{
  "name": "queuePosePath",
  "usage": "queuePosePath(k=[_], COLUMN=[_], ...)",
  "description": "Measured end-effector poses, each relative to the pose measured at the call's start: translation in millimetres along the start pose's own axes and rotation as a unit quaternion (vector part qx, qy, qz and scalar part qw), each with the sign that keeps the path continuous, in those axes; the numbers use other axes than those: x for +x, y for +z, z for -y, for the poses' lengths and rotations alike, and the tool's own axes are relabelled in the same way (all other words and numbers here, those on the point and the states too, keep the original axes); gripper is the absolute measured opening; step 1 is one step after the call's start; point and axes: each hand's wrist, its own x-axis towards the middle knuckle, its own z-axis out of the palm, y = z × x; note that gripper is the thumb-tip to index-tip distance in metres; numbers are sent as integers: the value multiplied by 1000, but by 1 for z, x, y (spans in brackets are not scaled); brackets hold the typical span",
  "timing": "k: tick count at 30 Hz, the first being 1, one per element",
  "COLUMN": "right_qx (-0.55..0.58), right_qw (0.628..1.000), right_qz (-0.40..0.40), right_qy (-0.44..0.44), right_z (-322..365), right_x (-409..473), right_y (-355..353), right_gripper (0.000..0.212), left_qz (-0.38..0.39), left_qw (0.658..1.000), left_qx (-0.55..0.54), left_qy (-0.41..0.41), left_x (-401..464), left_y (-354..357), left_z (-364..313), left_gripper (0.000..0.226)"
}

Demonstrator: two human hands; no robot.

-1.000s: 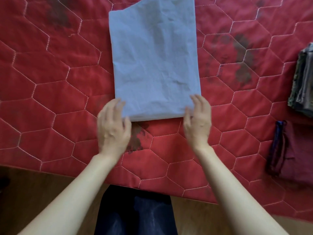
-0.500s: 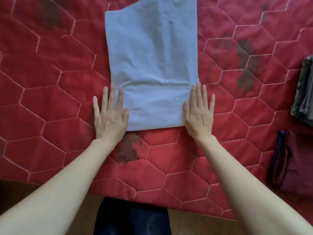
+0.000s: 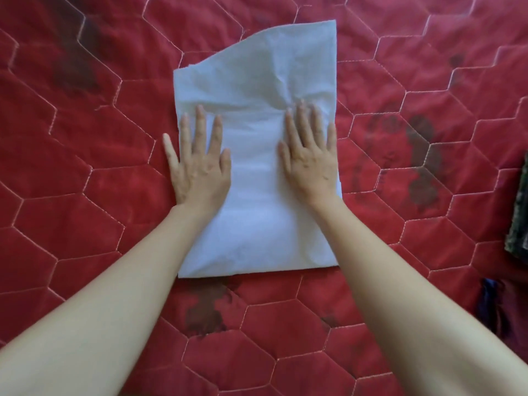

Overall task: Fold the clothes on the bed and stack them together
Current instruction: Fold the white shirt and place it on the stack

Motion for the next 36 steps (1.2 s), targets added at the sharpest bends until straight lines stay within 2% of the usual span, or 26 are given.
queuePosePath(k=[3, 4, 5, 7, 9, 10, 12, 15, 18, 21, 24, 28, 32, 36], right_qx=[-4, 2, 14, 34, 5, -18, -22, 37, 84, 91, 104, 86, 28, 17], right_qw=[993, 992, 994, 998, 994, 993, 998, 993, 985, 989, 992, 989, 989, 988], right_qz=[-20, -34, -47, -47, -11, 7, 19, 29, 20, -53, -71, 9, 51, 35], right_qy=[116, 123, 99, -11, -104, -114, -53, 110, 150, 102, -10, -119, -134, -151], right_z=[-11, -9, -5, 10, 18, 14, -5, -44, -65, -59, -31, 1, -14, -33], right_x=[24, 35, 48, 71, 87, 95, 107, 113, 99, 69, 19, -64, -134, -171], right_y=[-9, -13, -17, -23, -22, -20, -17, -20, -31, -43, -45, -21, 3, 9], right_gripper=[58, 58, 57, 54, 53, 53, 57, 59, 58, 55, 55, 60, 65, 73], left_qz=[-45, -64, -78, -80, -42, -23, -5, -8, -10, -50, -82, -5, 55, 68], left_qw=[999, 997, 993, 987, 990, 993, 996, 997, 999, 998, 991, 984, 979, 968], left_qx=[9, 10, 10, 3, -1, 6, 14, -3, -32, -34, -42, -28, 0, 5], left_qy=[18, 47, 84, 139, 131, 114, 88, 73, 23, 14, 99, 177, 195, 241], left_x=[20, 30, 40, 64, 85, 95, 108, 116, 118, 101, 49, -52, -130, -159], left_y=[-7, -9, -10, -11, -8, -7, -7, -13, -23, -35, -39, -27, -5, 5], left_z=[2, -3, -11, -29, -36, -33, -19, 0, 11, 14, -5, -20, 11, 52], left_gripper=[57, 57, 56, 54, 55, 56, 57, 55, 55, 57, 55, 56, 60, 78])
